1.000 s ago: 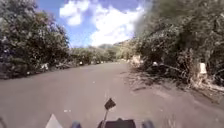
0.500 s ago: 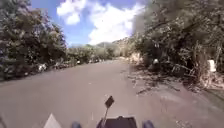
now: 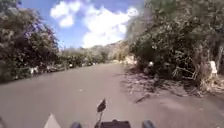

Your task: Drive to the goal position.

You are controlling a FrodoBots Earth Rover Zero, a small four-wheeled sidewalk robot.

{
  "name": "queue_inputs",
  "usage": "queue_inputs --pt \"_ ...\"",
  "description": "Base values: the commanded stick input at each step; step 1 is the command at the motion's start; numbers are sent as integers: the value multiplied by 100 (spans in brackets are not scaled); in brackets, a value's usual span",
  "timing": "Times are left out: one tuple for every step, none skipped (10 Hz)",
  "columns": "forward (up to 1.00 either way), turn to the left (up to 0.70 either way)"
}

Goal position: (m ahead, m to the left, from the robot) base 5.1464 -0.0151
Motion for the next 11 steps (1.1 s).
queue_inputs --pt "70 0" --pt "70 0" --pt "70 0" --pt "70 0" --pt "70 0" --pt "70 0" --pt "70 0" --pt "70 0" --pt "70 0" --pt "70 0" --pt "70 0"
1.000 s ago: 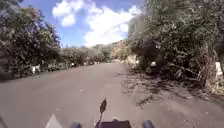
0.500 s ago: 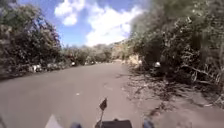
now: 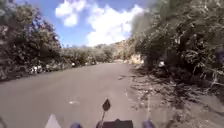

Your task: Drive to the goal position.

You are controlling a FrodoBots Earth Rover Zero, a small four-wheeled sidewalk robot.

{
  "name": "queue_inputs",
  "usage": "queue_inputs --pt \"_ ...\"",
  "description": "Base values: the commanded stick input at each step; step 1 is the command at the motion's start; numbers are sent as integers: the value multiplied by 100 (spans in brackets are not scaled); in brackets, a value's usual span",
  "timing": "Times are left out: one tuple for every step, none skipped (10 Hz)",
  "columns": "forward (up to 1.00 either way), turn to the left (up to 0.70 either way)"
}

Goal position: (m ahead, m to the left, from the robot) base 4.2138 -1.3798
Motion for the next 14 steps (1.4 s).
queue_inputs --pt "70 0" --pt "70 0" --pt "70 -3" --pt "70 -11" --pt "70 -19" --pt "70 -25" --pt "70 -30" --pt "70 -35" --pt "70 -35" --pt "70 -35" --pt "70 -35" --pt "70 -35" --pt "70 -35" --pt "70 -35"
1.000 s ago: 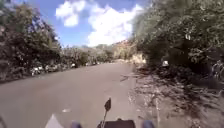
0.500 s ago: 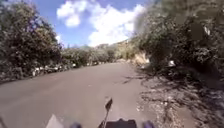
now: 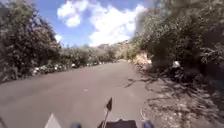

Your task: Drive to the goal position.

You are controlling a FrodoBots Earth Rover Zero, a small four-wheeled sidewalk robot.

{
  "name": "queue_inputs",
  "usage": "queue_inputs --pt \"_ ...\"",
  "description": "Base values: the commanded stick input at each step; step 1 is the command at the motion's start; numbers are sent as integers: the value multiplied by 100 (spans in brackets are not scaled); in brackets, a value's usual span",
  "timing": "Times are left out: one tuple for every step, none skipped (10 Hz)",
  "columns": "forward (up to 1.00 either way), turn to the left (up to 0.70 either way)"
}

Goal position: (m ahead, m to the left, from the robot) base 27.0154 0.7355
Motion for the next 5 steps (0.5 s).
queue_inputs --pt "70 -35" --pt "70 -5" --pt "70 -3" --pt "70 0" --pt "70 0"
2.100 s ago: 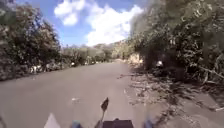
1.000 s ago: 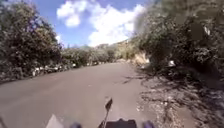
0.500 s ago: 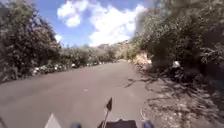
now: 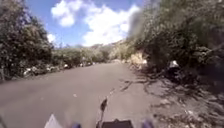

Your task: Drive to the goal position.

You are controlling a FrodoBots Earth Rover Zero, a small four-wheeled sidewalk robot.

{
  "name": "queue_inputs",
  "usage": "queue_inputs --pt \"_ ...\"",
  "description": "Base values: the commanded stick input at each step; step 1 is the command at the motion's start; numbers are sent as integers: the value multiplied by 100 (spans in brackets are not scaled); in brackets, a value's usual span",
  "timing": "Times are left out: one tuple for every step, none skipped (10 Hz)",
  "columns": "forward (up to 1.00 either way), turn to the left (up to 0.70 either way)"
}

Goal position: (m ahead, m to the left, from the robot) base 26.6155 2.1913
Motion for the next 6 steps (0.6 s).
queue_inputs --pt "70 0" --pt "70 0" --pt "70 0" --pt "70 0" --pt "70 0" --pt "70 0"
